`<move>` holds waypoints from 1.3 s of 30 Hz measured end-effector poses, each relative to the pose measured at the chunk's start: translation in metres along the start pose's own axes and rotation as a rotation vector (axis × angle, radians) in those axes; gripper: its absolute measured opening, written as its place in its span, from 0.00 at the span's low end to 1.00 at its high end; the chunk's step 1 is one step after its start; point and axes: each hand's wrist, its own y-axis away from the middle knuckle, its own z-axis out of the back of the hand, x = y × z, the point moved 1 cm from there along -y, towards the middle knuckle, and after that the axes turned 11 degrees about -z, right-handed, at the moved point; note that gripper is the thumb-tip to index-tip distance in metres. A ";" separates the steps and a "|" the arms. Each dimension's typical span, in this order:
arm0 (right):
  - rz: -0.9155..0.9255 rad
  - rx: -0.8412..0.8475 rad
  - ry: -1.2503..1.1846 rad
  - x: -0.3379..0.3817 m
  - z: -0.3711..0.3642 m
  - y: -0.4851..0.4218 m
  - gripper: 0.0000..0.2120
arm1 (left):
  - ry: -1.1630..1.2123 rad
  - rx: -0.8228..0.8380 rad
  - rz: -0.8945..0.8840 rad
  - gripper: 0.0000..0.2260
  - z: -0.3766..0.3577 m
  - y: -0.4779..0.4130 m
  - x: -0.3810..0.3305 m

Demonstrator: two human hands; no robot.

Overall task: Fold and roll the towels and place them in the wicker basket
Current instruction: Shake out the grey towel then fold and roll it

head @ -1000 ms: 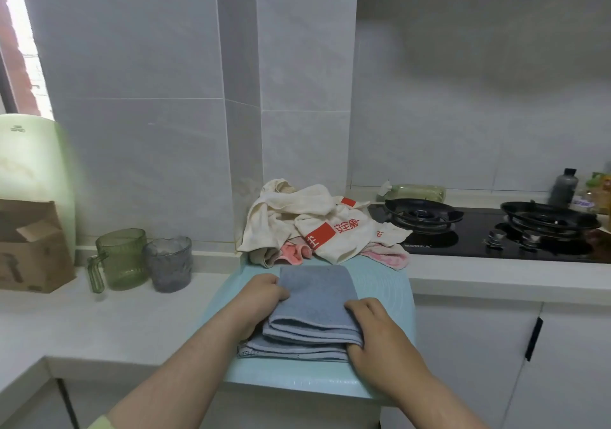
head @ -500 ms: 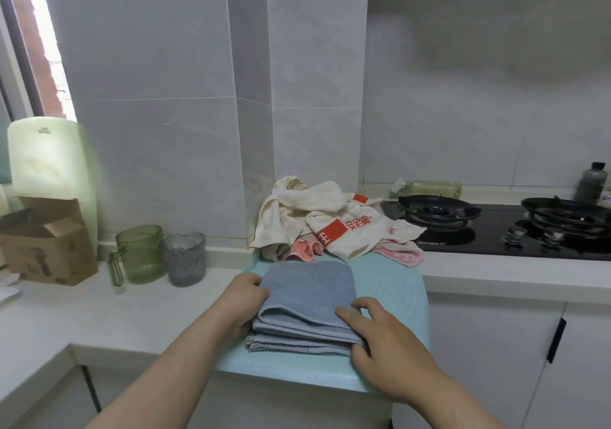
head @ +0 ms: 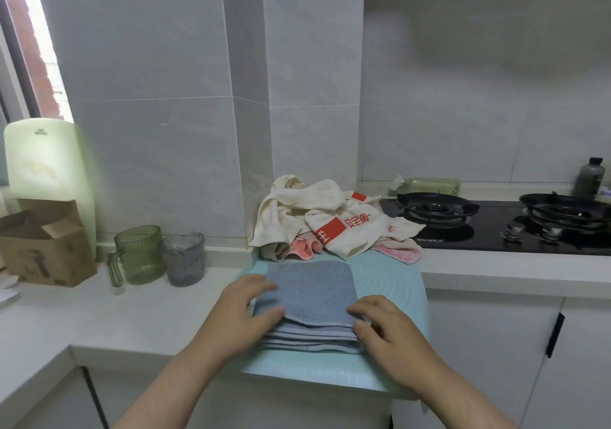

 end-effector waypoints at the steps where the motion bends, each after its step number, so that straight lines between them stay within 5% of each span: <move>1: 0.001 -0.033 -0.004 -0.001 -0.001 0.000 0.11 | -0.050 0.061 -0.065 0.13 0.001 0.005 0.001; 12: 0.008 0.054 0.112 0.000 0.005 0.010 0.07 | -0.057 -0.017 -0.257 0.01 -0.012 0.031 0.017; 18: -0.179 0.114 0.029 0.010 0.008 -0.004 0.11 | 0.070 -0.039 -0.165 0.15 -0.012 0.032 0.020; 24: -0.181 0.307 0.140 0.026 0.019 -0.021 0.11 | 0.100 -0.030 -0.121 0.15 -0.010 0.029 0.020; 32: -0.032 0.071 0.184 0.017 0.003 -0.002 0.15 | -0.037 0.033 -0.188 0.10 -0.007 0.034 0.020; 39: -0.065 0.005 0.029 0.017 0.013 -0.013 0.08 | 0.103 -0.049 0.224 0.03 0.006 -0.013 0.021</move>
